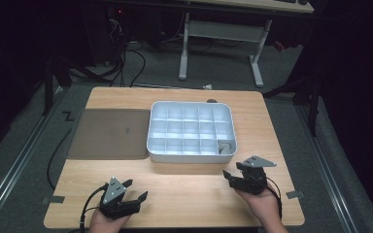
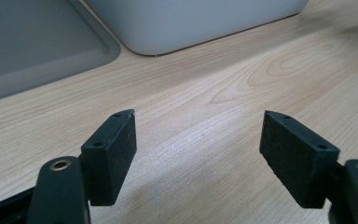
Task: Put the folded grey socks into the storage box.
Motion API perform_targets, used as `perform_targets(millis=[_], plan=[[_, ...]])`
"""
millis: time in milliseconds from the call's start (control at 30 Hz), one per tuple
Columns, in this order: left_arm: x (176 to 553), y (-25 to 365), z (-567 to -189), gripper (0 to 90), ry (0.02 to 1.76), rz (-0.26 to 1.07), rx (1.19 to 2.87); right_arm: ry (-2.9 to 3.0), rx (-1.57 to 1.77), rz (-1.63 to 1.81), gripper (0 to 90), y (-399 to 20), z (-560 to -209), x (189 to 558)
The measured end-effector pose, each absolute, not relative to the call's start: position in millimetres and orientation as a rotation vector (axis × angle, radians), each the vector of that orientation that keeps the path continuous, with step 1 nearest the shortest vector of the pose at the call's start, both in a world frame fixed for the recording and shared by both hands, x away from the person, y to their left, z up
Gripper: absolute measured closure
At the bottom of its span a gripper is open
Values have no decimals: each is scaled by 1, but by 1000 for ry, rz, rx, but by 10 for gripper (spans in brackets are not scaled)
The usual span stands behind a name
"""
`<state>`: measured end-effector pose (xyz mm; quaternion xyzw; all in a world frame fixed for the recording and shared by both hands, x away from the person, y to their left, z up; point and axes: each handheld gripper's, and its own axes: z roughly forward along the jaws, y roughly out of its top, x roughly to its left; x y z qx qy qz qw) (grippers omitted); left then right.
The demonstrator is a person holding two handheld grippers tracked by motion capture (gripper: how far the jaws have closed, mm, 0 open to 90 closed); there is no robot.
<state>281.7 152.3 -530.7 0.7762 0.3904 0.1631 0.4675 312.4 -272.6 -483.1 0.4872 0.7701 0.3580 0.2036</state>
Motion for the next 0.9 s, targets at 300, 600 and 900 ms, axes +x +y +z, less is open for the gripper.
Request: perform_targets(millis=[300,600,900], plan=[[279,152,-530,276,966,398,1899,2020,1418,1191,355,-271,-519,275],[279,149,-531,266,957,400,1912,2092,1387,1127,339,-277,-531,261],[278,155,-528,260,950,403,1896,2075,1373,1106,341,-274,-530,262]])
